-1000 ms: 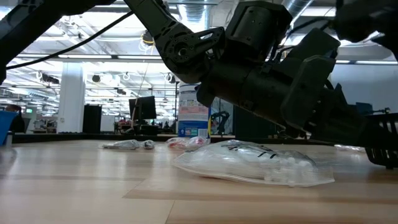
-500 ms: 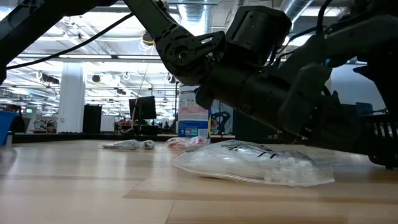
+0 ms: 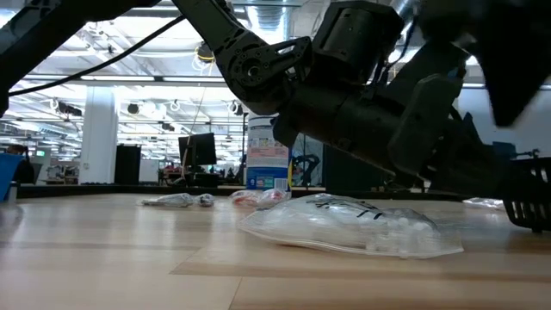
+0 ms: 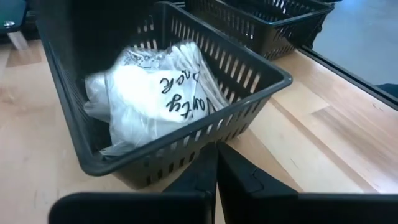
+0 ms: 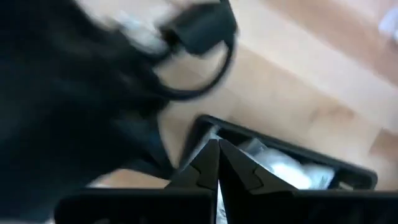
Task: Pick & Place Travel size toiletries
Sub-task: Put the white cotton swab pack into the top black bin
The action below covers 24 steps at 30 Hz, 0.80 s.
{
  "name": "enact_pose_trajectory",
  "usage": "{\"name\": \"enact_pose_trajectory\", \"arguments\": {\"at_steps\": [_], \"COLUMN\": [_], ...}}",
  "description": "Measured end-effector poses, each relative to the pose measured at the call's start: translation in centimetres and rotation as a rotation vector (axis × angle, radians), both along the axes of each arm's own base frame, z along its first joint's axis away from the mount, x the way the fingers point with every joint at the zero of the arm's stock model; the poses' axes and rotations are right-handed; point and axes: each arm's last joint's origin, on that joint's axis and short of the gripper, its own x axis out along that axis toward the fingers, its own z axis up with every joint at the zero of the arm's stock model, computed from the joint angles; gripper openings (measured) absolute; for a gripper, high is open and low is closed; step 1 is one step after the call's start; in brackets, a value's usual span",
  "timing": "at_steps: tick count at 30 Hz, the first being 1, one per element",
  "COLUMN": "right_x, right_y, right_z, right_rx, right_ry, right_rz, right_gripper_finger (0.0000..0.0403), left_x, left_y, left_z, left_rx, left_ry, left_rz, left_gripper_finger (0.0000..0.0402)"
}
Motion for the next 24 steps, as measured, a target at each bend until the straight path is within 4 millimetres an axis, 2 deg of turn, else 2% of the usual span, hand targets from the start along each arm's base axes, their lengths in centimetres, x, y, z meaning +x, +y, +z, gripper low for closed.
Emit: {"name": "enact_pose_trajectory", "arguments": {"at_steps": [7,12,18,22,24], "right_x": [0.7,0.0,-0.6,-0.4,-0.1], "right_y": [1.2,1.2,1.1,0.3,0.1], "right_z": [4.6,7.1,8.1,8.5,8.5], "right_rx": [-0.133,-0.263,-0.367,-0.397,-0.400], "right_ry": [-0.156,-0.186,-0.173,-0.121,-0.117], "right_rz": [0.123,0.163,0.237,0.346,0.341], "right_gripper_finger": [0.0000,0.0000,0.0000,0.0000,0.0000], "left_x": [0.0,0.0,-0.7,-1.6,-2.1], "left_y": [0.0,0.0,0.1,0.4,0.7], "left_z": [0.0,0.0,0.0,1.1,1.9], "left_rx": [0.000,-0.005,0.040,0.082,0.114], "left_ry": [0.002,0.007,0.108,0.107,0.095], "left_rz": [0.000,-0.006,-0.045,0.013,0.052], "left_gripper_finger": [0.0001,0.0001,0.0001,0.0001,0.0001]}}
